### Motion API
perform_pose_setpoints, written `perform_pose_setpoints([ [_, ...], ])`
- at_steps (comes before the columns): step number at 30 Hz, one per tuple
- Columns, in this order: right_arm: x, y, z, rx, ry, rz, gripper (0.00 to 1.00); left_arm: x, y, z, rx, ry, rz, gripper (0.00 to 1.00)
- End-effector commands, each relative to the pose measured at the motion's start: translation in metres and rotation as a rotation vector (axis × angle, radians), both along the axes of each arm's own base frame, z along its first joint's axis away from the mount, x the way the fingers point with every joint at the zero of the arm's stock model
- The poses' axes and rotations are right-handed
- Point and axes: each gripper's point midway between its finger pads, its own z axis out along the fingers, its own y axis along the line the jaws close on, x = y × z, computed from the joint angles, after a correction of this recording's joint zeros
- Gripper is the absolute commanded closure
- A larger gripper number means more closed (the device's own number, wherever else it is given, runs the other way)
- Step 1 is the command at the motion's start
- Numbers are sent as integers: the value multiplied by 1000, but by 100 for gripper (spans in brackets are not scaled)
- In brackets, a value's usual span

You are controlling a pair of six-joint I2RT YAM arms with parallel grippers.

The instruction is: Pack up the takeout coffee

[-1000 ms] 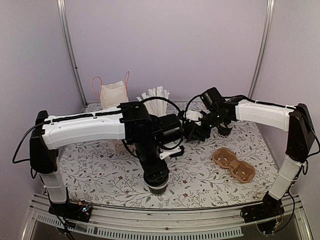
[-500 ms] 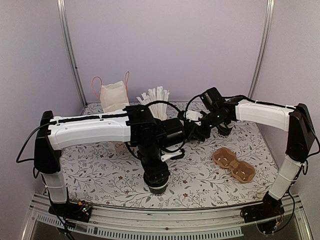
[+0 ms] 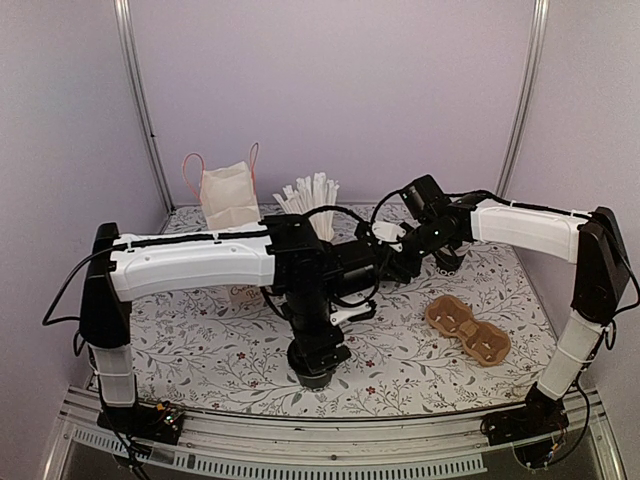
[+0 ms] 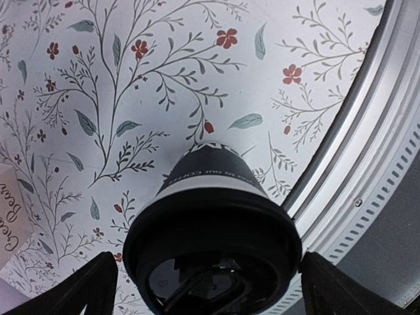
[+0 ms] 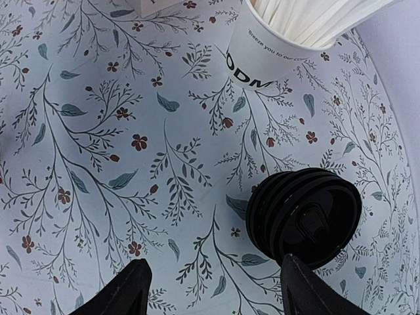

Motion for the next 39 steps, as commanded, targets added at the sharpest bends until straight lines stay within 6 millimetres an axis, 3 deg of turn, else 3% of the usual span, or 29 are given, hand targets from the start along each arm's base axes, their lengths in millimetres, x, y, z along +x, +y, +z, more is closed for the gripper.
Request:
perform_pose_setpoints([
  [1,-4,0,-4,4,24,7,29,-2,-10,14,-44,-19,-17,0],
  [6,-4,0,-4,4,25,6,29,-1,-9,27,-67,-42,-11,0],
  [12,-3,0,-1,6,19,-2,29,0,-3,63,-134,-118,-15,0],
  [14,3,-3,9,14,-2,-22,29,3,2,80,-162,-167,-6,0],
  [18,13,-3,60,122,-64,-62,29,19,9,112,-298,-289,62,0],
  [22,14,-7,114,247,-167,-128,29,50,28,133,-517,-326,301,0],
  [24,12,-12,140,305,-215,-162,25,57,35,136,-676,-280,403,0],
  [26,9,-18,160,356,-228,-205,5,54,38,135,-838,-218,455,0],
  [28,-1,-18,176,435,-185,-231,1,47,42,129,-967,-156,493,1],
  [29,-12,-14,179,487,-117,-224,1,41,46,116,-999,-118,510,3],
  [32,-55,6,168,574,123,-90,3,29,50,107,-1111,-41,539,5],
  [37,-118,20,117,614,506,79,22,23,54,82,-1146,51,625,10],
  [39,-132,20,96,586,603,91,27,21,53,72,-1124,76,643,11],
])
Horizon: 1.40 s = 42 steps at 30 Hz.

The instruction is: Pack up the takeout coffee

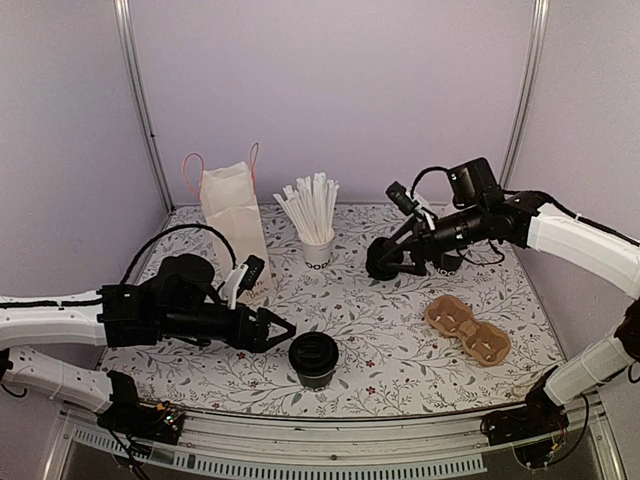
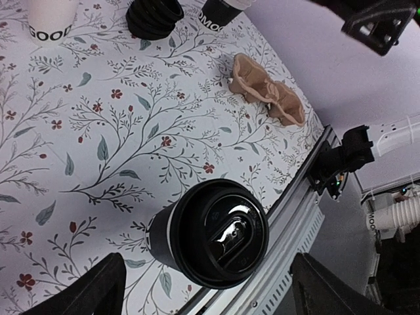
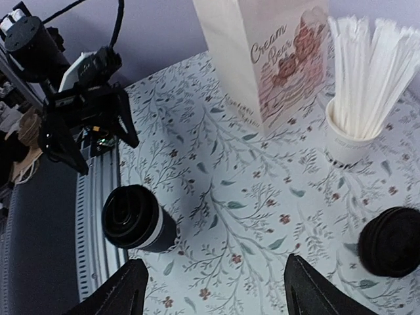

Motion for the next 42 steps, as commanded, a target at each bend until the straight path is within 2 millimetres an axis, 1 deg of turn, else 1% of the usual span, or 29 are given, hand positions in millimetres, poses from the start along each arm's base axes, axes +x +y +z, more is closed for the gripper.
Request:
perform_pose_setpoints([
  [1,-57,6,-49,15,348,193,30,2,-18,22,-176,45,14,11],
  [2,-60,6,-59,5,380,203,33,2,-19,21,-185,47,15,11],
  [5,-71,10,-69,20,453,257,41,5,-23,15,-197,56,22,13],
  [8,-89,22,-79,-1,504,320,50,8,-27,5,-166,81,34,17],
  [9,-95,27,-87,-20,520,345,52,8,-28,2,-152,90,36,18],
  [10,-101,32,-89,-30,526,369,55,9,-29,-1,-136,99,40,19],
  [11,-107,36,-93,-39,532,394,56,11,-30,-3,-124,103,46,20],
  [13,-113,45,-100,-54,552,421,57,10,-26,-14,-79,127,53,21],
  [15,-115,51,-104,-63,579,434,57,9,-25,-18,-71,135,59,23],
  [16,-115,53,-109,-70,603,438,58,9,-24,-19,-70,140,63,23],
  [18,-115,57,-113,-70,636,450,61,8,-23,-22,-70,147,65,25],
  [21,-115,62,-120,-70,675,463,62,5,-22,-29,-71,164,63,28],
  [23,-116,66,-121,-67,689,472,62,4,-24,-29,-95,166,52,29],
  [25,-117,70,-122,-67,704,481,61,2,-26,-33,-95,175,40,31],
  [26,-116,72,-125,-75,711,481,61,2,-26,-34,-94,178,38,31],
  [29,-116,77,-132,-88,735,481,64,1,-29,-36,-94,178,25,33],
  [33,-114,81,-139,-102,757,477,66,0,-31,-41,-89,181,15,33],
  [37,-113,84,-145,-117,764,470,69,0,-33,-51,-74,192,9,35],
  [42,-115,85,-152,-133,778,467,69,-3,-35,-62,-62,217,-5,36],
])
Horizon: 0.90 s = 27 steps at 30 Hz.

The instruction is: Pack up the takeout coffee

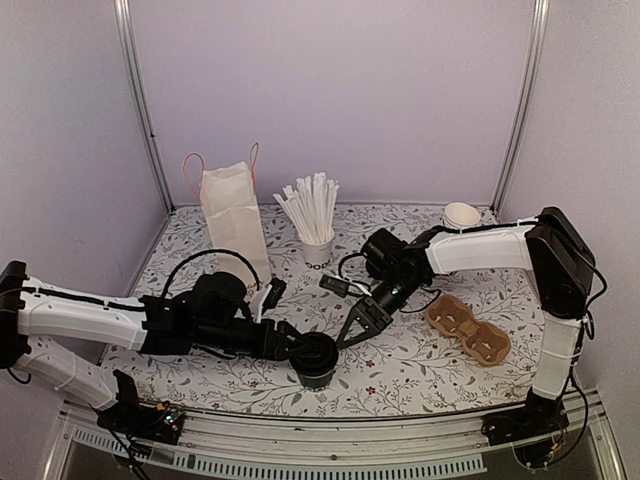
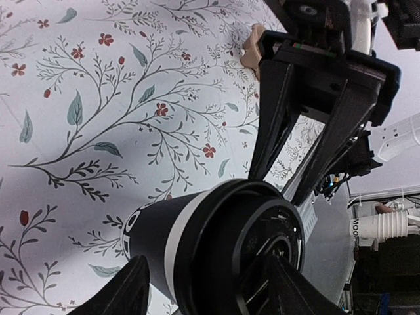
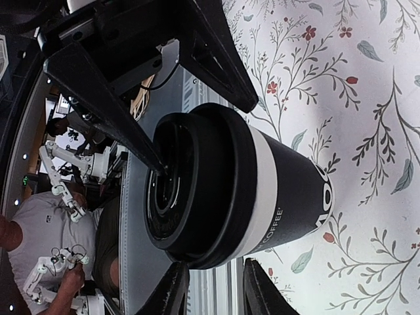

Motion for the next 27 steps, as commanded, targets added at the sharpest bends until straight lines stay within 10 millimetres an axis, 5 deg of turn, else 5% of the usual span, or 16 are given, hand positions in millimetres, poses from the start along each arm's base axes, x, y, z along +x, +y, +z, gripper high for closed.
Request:
perform_pose_setpoints([
  [1,-1,5,-2,-9,17,9,69,-2,-2,-9,-5,12,-21,37],
  [19,-1,12,-21,-51,119,7,67,-12,6,-47,11,89,-30,41],
  [27,10,4,-80,-244,121,-56,79,-19,19,-61,-129,209,-5,45],
])
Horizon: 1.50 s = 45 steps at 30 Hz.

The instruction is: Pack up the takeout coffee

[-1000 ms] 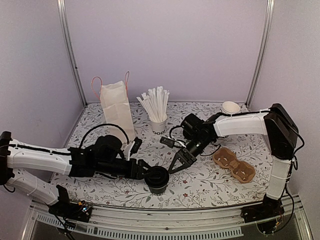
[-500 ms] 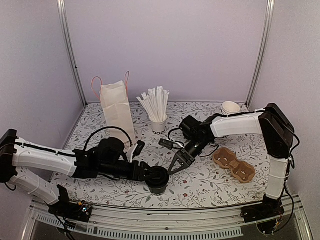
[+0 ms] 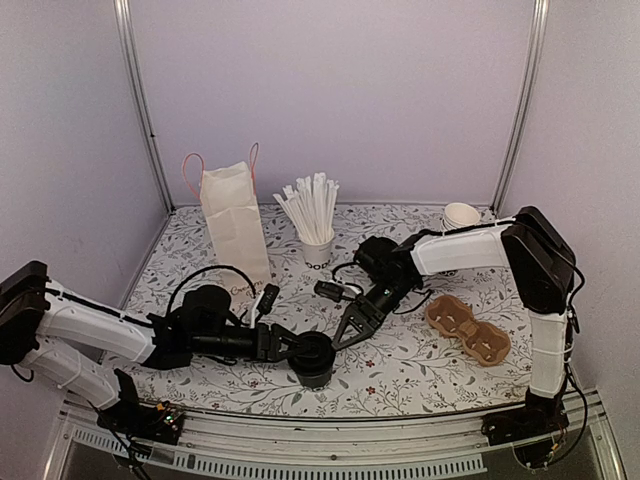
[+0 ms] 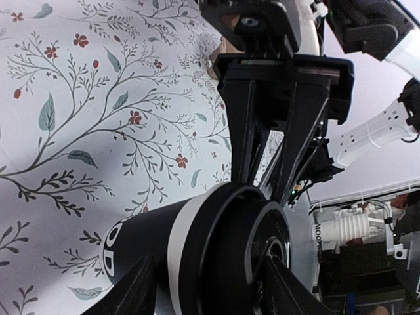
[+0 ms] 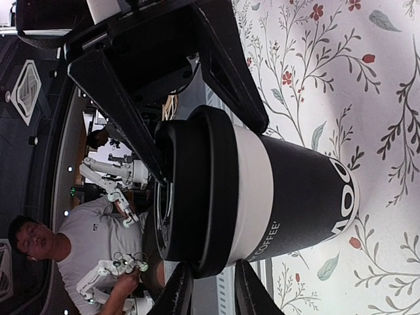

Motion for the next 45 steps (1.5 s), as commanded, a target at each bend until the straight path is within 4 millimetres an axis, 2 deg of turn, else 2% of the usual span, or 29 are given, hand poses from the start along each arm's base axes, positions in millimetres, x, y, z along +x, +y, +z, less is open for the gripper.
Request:
perform_pose_setpoints([
  [1,12,-6,-76,-226,-66,-37,79,-18,22,-52,69,181,-1,45],
  [7,16,-16,-106,-336,-87,-50,83,-23,22,-66,78,239,-8,46],
  [10,17,-20,-104,-339,-134,-45,84,-24,19,-69,81,250,-18,47],
  [11,17,-20,-98,-321,-147,-41,84,-24,16,-66,76,238,-29,48],
  [13,16,-15,-71,-230,-178,-25,83,-22,7,-54,61,188,-60,45],
  [17,12,-6,-3,-29,-249,2,74,-6,-9,-23,87,32,-91,36],
  [19,7,-6,24,44,-273,16,69,3,-14,-6,105,-34,-90,31],
  [21,3,-8,40,92,-285,29,64,15,-20,15,106,-94,-81,27],
  [23,0,-10,46,102,-294,35,61,22,-20,22,127,-126,-75,24],
  [26,0,-13,47,98,-315,38,59,31,-23,38,136,-167,-62,20],
  [31,5,-14,49,81,-379,32,58,34,-16,55,149,-191,-35,15],
  [34,12,-15,53,73,-447,25,59,30,3,49,196,-149,12,15],
  [39,15,-15,71,115,-532,17,59,8,31,31,181,-22,59,20],
  [41,15,-16,68,104,-522,15,61,0,38,27,135,17,77,22],
  [45,6,-18,48,85,-431,25,65,-5,39,30,15,22,96,23],
])
